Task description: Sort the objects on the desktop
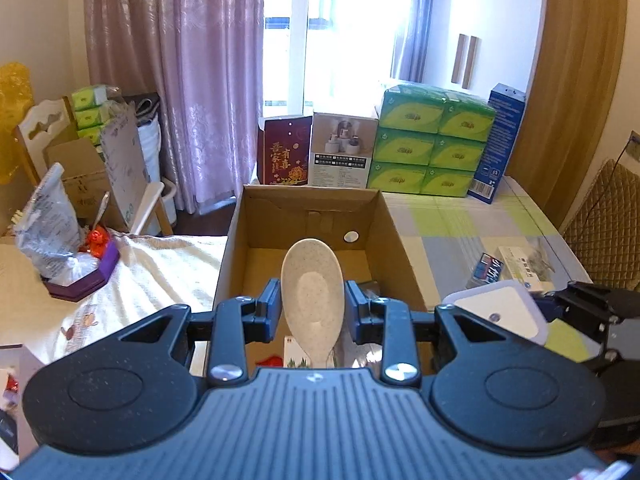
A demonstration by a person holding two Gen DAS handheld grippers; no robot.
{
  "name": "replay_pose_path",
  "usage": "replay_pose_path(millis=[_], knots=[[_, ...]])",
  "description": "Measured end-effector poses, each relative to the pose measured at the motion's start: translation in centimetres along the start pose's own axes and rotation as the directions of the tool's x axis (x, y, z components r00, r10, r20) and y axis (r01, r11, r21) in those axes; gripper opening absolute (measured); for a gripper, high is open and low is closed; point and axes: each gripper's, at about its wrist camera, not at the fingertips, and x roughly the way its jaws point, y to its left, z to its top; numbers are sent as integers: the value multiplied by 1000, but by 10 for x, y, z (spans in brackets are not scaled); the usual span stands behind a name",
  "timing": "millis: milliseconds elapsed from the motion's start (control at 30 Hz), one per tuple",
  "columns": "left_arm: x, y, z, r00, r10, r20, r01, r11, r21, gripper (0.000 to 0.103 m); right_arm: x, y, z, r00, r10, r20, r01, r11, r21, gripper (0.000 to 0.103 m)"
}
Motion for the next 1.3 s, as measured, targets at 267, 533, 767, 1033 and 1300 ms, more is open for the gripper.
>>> replay_pose_path(millis=[267, 533, 767, 1033, 1300], knots=[[69, 22, 0, 998, -10, -55, 8, 1000, -26, 28, 53, -5, 1, 999, 39, -29, -39, 999, -22, 76], [95, 37, -16, 997, 3, -80, -7, 998, -54, 34, 83, -8, -11, 995, 77, -61, -79, 996, -39, 76], [76, 42, -19, 998, 19, -53, -23, 997, -70, 37, 70, -10, -15, 998, 53, -22, -55, 996, -66, 83], [31, 24, -30, 999, 26, -24, -28, 995, -99, 46, 14, -20, -25, 1000, 4, 14, -4, 1000, -16, 89], [-17, -21, -34, 1000, -5, 29, 7, 997, -71, 53, -58, -46, -53, 996, -85, 36, 82, 994, 74, 92]])
